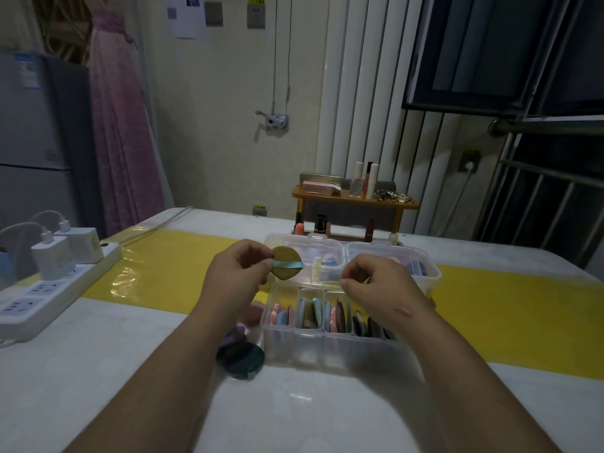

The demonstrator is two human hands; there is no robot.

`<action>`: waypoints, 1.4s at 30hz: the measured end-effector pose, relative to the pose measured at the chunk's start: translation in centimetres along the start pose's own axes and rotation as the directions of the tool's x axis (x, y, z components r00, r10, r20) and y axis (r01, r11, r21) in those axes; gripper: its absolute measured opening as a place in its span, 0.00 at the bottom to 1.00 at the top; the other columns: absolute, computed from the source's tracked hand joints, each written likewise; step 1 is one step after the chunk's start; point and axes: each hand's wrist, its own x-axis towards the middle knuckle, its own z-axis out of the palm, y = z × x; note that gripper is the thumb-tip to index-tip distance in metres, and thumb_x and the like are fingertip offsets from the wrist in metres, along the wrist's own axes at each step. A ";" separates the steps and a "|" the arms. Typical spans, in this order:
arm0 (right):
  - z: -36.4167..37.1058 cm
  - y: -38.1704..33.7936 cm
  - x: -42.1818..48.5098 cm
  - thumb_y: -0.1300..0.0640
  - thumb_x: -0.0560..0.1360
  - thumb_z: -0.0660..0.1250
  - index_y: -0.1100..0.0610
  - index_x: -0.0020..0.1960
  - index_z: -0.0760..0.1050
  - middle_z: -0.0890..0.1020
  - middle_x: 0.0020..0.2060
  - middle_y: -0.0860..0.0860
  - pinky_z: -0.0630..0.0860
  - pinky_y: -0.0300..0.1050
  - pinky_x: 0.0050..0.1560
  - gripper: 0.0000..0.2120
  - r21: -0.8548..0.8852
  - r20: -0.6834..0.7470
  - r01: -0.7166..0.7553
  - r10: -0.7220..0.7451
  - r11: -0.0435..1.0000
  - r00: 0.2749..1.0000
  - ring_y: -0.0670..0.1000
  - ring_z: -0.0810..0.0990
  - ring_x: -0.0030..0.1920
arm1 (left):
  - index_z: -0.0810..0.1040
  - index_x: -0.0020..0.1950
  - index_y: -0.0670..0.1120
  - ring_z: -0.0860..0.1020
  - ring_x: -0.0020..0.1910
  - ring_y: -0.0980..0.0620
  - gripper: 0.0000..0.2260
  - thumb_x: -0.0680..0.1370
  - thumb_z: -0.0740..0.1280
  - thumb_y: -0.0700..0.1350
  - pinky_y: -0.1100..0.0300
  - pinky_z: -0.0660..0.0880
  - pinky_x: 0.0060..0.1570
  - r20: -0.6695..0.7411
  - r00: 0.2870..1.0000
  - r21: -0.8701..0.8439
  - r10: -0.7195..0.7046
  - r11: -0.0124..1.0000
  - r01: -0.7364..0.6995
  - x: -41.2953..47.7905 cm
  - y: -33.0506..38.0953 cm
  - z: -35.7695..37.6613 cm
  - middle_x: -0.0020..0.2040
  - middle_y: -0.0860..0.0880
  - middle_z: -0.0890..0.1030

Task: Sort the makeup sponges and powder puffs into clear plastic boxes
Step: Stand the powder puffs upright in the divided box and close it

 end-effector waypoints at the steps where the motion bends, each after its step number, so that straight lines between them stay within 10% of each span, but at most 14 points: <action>1: 0.0 0.0 0.0 0.56 0.78 0.66 0.48 0.48 0.78 0.80 0.42 0.45 0.76 0.39 0.42 0.04 0.010 -0.009 0.011 -0.010 1.000 1.000 0.45 0.78 0.44 | 0.81 0.44 0.48 0.77 0.34 0.55 0.07 0.77 0.70 0.36 0.69 0.71 0.29 0.010 1.000 0.003 0.008 1.000 -0.008 -0.1 0.1 0.1 0.38 0.50 0.82; 9: 0.4 -0.8 0.0 0.55 0.80 0.65 0.40 0.57 0.72 0.82 0.52 0.45 0.80 0.40 0.43 0.11 0.152 0.041 0.028 -0.034 0.988 0.999 0.45 0.81 0.47 | 0.84 0.44 0.49 0.82 0.43 0.57 0.08 0.75 0.72 0.36 0.65 0.76 0.45 0.136 0.990 -0.068 0.040 0.997 -0.031 -1.0 0.4 1.0 0.41 0.53 0.85; 26: -1.1 -0.7 -0.1 0.63 0.75 0.67 0.50 0.43 0.81 0.83 0.42 0.51 0.82 0.52 0.50 0.09 0.249 -0.109 0.051 -0.024 0.967 0.994 0.53 0.82 0.47 | 0.82 0.47 0.48 0.73 0.39 0.54 0.06 0.77 0.70 0.36 0.73 0.70 0.27 0.129 0.991 0.069 0.025 0.997 -0.034 -1.2 0.3 1.3 0.49 0.47 0.79; 32: -2.9 -0.1 -0.3 0.63 0.73 0.65 0.59 0.36 0.77 0.78 0.32 0.53 0.70 0.43 0.34 0.08 0.098 -0.182 -0.001 0.019 0.995 0.983 0.50 0.75 0.35 | 0.81 0.46 0.43 0.75 0.27 0.57 0.07 0.75 0.68 0.33 0.71 0.69 0.23 0.069 0.996 0.188 -0.058 0.981 0.044 -1.0 0.0 1.6 0.51 0.45 0.75; 36: -3.9 0.4 -0.1 0.62 0.71 0.65 0.62 0.32 0.75 0.78 0.33 0.57 0.71 0.47 0.35 0.09 -0.004 -0.233 -0.063 0.060 0.998 0.971 0.54 0.75 0.35 | 0.79 0.41 0.44 0.79 0.26 0.50 0.10 0.73 0.64 0.31 0.51 0.79 0.32 0.093 0.984 0.186 -0.150 0.974 0.131 -0.7 -0.6 1.5 0.45 0.45 0.75; 42: -3.9 0.3 -0.2 0.61 0.73 0.66 0.56 0.29 0.74 0.78 0.32 0.55 0.70 0.42 0.32 0.13 -0.080 -0.107 -0.147 0.138 0.986 0.985 0.51 0.74 0.34 | 0.75 0.40 0.44 0.78 0.33 0.44 0.09 0.73 0.63 0.30 0.55 0.75 0.29 0.091 0.982 0.203 -0.168 0.968 0.147 -0.3 -1.1 1.5 0.40 0.42 0.78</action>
